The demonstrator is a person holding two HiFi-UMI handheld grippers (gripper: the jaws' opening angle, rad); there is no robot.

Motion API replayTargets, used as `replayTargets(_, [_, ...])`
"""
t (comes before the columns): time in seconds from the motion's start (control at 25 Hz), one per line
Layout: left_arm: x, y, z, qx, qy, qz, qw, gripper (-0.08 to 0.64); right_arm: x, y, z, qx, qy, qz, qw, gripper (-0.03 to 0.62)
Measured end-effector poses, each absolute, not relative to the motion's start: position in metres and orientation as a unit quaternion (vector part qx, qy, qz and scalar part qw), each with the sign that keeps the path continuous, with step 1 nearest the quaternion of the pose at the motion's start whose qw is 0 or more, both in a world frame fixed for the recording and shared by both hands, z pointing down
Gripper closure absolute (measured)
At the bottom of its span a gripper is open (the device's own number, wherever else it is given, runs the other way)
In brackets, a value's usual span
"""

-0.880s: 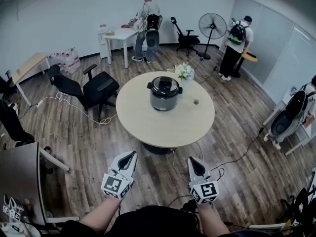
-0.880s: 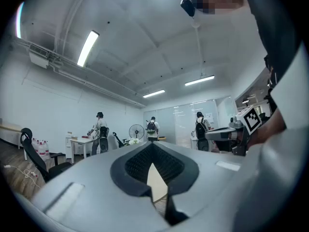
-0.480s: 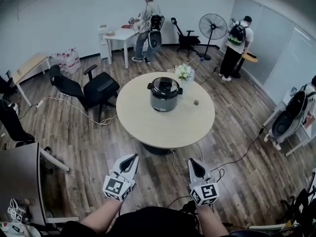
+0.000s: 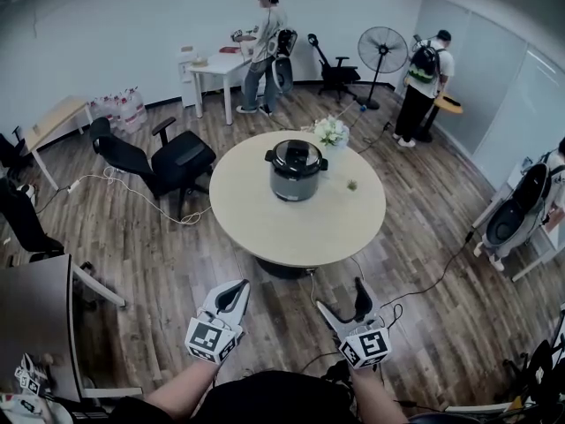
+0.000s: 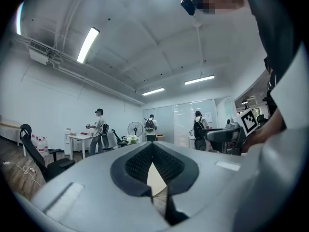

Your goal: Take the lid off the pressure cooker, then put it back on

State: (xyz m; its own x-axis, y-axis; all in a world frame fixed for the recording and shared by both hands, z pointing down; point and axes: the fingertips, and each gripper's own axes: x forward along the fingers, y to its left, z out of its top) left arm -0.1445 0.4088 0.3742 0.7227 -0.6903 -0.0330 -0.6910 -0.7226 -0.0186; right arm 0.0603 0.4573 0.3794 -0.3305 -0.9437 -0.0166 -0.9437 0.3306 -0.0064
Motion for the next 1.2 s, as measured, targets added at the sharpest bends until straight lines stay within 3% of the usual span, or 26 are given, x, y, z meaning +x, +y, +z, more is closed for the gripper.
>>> replayTargets(0.04, [-0.145, 0.409, 0.375, -0.928, 0.373, 0.011, 0.014, 0.560, 0.060, 0.456, 0.377, -0.580, 0.815, 0.005, 0.010, 0.023])
replayTargets(0.28, [-0.143, 0.412, 0.377, -0.929, 0.368, 0.022, 0.019, 0.559, 0.061, 0.455, 0.375, -0.571, 0.821, -0.010, 0.010, 0.016])
replayTargets(0.32, [-0.136, 0.412, 0.378, -0.933, 0.359, 0.022, 0.023, 0.426, 0.062, 0.455, 0.375, -0.571, 0.821, -0.012, 0.011, 0.016])
replayTargets(0.36, [-0.129, 0.411, 0.381, -0.936, 0.351, 0.016, 0.025, -0.017, 0.063, 0.455, 0.375, -0.571, 0.821, -0.012, 0.011, 0.016])
replayTargets(1.2, [-0.085, 0.408, 0.398, -0.930, 0.367, -0.009, 0.026, -0.029, 0.119, 0.454, 0.380, -0.556, 0.831, -0.009, 0.010, 0.017])
